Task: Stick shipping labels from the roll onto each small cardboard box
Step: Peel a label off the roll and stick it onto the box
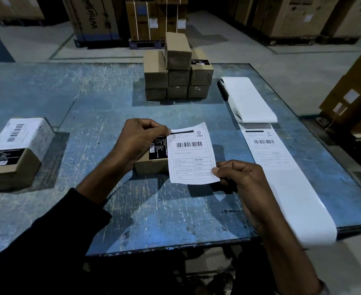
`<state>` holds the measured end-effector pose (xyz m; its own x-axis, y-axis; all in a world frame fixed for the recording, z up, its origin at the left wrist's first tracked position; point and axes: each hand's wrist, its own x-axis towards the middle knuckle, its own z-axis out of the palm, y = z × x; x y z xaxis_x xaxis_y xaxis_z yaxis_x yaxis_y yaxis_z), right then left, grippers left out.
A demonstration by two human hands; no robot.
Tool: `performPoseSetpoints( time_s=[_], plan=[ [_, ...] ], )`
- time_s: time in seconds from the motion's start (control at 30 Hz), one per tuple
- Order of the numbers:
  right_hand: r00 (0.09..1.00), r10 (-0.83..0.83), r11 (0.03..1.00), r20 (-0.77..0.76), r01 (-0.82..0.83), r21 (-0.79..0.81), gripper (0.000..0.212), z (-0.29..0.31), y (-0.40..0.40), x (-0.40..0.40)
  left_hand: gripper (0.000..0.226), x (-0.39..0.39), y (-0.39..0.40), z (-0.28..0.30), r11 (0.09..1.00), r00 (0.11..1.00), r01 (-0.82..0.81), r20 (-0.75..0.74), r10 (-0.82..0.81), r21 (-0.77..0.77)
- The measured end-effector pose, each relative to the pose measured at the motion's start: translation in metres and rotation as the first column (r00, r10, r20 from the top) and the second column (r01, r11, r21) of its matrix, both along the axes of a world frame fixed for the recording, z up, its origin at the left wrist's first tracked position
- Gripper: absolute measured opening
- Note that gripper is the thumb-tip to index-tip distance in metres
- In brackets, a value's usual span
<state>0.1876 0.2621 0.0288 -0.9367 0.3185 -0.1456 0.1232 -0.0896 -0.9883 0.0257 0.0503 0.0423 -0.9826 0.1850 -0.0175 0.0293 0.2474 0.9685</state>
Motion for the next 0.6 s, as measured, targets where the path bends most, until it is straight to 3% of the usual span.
performPoseSetpoints(
  time_s=[0.17, 0.33, 0.43, 0.53, 0.6],
  plan=[
    [1.000, 0.025, 1.000, 0.010, -0.025, -0.016, 0.027, 0.004, 0.000, 0.001, 0.011, 0.001, 0.000, -0.001, 1.000, 0.999, 0.014, -0.029, -0.014, -0.014],
    [0.996, 0.031, 0.997, 0.083, -0.025, -0.075, 0.017, 0.009, 0.007, 0.007, 0.013, 0.000, -0.001, -0.003, 1.000, 0.998, 0.015, -0.055, -0.016, -0.022],
    [0.992, -0.055, 0.998, 0.113, 0.052, 0.025, 0.019, 0.016, 0.017, 0.015, 0.013, 0.001, 0.000, -0.004, 0.999, 0.998, 0.016, -0.063, -0.018, -0.029],
    [0.955, -0.268, 0.929, -0.125, 0.290, 0.230, 0.018, 0.039, 0.017, 0.015, 0.014, 0.001, -0.001, -0.006, 0.999, 0.997, 0.009, -0.075, -0.011, -0.036],
    [0.935, -0.211, 0.864, -0.285, 0.315, 0.393, 0.015, 0.061, 0.000, 0.008, 0.016, 0.001, 0.000, -0.005, 0.999, 0.997, 0.003, -0.078, -0.006, -0.038]
  ],
)
